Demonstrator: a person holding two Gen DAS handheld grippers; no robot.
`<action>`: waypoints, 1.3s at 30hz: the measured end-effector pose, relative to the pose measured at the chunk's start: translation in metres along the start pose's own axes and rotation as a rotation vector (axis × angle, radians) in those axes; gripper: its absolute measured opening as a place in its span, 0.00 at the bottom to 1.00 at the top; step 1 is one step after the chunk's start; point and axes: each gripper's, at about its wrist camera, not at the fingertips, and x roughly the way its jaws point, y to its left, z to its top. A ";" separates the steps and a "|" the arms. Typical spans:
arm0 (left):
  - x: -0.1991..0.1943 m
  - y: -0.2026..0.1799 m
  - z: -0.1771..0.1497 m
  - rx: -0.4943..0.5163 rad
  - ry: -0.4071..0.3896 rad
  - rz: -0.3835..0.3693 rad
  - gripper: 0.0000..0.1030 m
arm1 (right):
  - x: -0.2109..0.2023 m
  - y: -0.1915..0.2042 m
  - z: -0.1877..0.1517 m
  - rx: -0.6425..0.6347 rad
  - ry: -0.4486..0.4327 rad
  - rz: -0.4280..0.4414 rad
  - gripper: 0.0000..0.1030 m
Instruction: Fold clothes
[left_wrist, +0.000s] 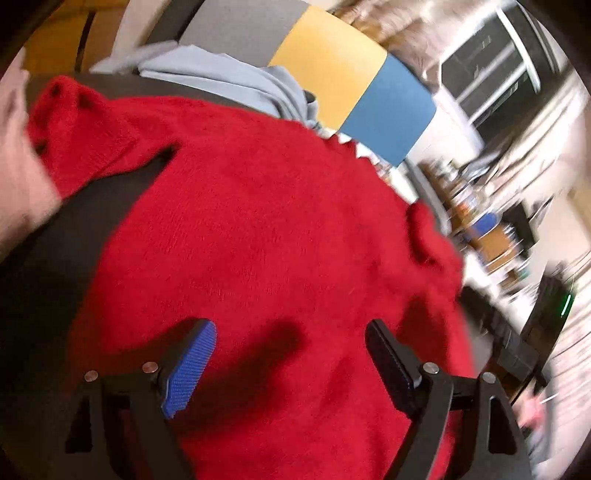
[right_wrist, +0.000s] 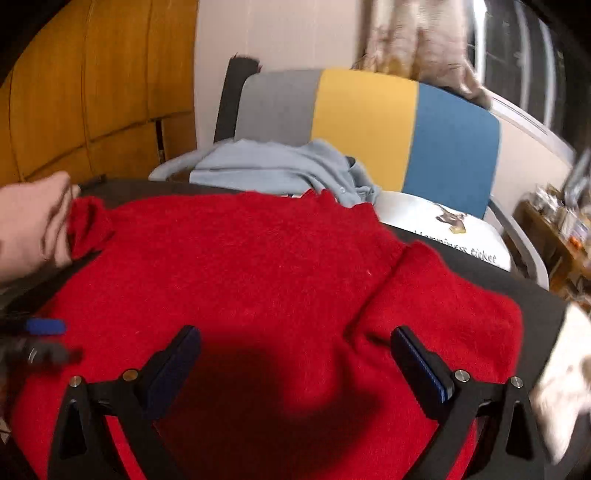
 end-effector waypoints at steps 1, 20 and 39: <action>0.003 -0.006 0.009 -0.006 -0.002 -0.026 0.82 | -0.008 -0.006 -0.008 0.036 -0.003 0.019 1.00; 0.173 -0.258 0.023 1.105 0.112 0.087 0.71 | -0.032 -0.122 -0.111 0.683 -0.147 0.235 0.97; 0.157 -0.192 0.106 0.459 0.038 -0.121 0.05 | -0.037 -0.121 -0.109 0.674 -0.186 0.276 1.00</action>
